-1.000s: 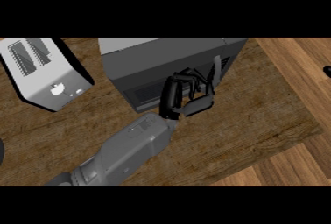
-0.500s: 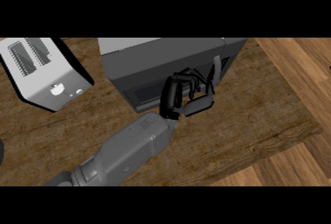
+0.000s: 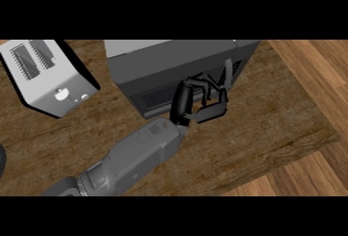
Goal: Pick up the milk, place it into the microwave and close the microwave
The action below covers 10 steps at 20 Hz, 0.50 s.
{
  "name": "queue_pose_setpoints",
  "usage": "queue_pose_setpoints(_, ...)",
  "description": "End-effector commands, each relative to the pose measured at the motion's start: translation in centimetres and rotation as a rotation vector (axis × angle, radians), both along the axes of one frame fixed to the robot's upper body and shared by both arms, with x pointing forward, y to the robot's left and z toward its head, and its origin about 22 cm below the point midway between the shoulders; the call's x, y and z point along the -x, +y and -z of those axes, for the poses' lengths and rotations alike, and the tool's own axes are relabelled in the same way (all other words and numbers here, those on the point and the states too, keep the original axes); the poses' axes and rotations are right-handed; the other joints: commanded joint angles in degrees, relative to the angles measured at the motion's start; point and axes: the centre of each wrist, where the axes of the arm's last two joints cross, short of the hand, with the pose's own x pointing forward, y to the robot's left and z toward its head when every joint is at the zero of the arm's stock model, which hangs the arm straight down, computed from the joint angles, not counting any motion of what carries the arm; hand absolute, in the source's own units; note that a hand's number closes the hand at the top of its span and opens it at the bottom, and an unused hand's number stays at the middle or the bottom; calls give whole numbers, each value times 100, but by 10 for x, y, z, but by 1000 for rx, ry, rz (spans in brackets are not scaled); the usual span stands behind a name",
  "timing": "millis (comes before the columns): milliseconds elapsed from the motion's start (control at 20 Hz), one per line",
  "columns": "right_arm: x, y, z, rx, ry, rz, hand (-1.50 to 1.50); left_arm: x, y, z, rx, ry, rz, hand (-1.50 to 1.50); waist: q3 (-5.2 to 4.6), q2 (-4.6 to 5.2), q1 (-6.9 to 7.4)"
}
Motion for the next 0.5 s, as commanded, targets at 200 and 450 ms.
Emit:
queue_pose_setpoints(200, 5, -2, -8, 4, -12, -33, -150, -20, 23, 15, -69, 148, -183, 150, -32, 19, 154)
queue_pose_setpoints(450, 10, -11, -6, -8, 3, -2, -150, -17, 29, 26, -55, 220, -250, 150, -35, 0, 325)
